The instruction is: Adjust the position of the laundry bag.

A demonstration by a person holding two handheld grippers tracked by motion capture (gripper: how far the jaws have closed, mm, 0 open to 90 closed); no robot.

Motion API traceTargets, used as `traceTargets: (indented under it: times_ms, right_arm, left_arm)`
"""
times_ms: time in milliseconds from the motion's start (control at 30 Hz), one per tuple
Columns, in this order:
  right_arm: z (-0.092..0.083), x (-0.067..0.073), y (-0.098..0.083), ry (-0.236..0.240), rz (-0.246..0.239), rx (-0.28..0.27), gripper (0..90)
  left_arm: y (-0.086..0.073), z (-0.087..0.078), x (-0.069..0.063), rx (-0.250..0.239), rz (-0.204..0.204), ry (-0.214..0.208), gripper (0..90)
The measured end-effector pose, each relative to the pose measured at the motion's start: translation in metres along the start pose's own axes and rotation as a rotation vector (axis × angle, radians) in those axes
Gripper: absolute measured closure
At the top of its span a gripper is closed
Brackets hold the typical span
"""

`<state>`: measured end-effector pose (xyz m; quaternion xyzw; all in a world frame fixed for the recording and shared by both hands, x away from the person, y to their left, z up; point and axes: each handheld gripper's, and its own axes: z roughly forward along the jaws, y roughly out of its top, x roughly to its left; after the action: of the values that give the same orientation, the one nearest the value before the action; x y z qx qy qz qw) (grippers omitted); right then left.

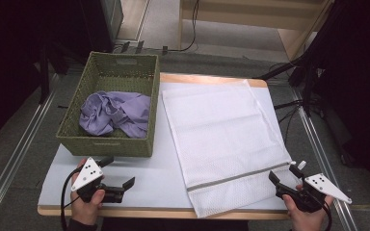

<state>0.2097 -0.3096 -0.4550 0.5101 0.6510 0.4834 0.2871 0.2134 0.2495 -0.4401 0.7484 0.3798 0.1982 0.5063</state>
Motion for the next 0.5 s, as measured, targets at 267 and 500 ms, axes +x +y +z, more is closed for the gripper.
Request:
traceTargets:
  times_ms: [267, 500]
  right_arm:
    - [0.012, -0.007, 0.022, -0.043, 0.006, 0.016, 24.2]
    - [0.039, -0.018, 0.042, -0.056, -0.031, 0.025, 29.9]
  left_arm:
    - [0.007, 0.040, -0.035, 0.061, -0.007, -0.046, 3.5]
    - [0.013, 0.074, -0.063, 0.128, -0.002, -0.049, 13.4]
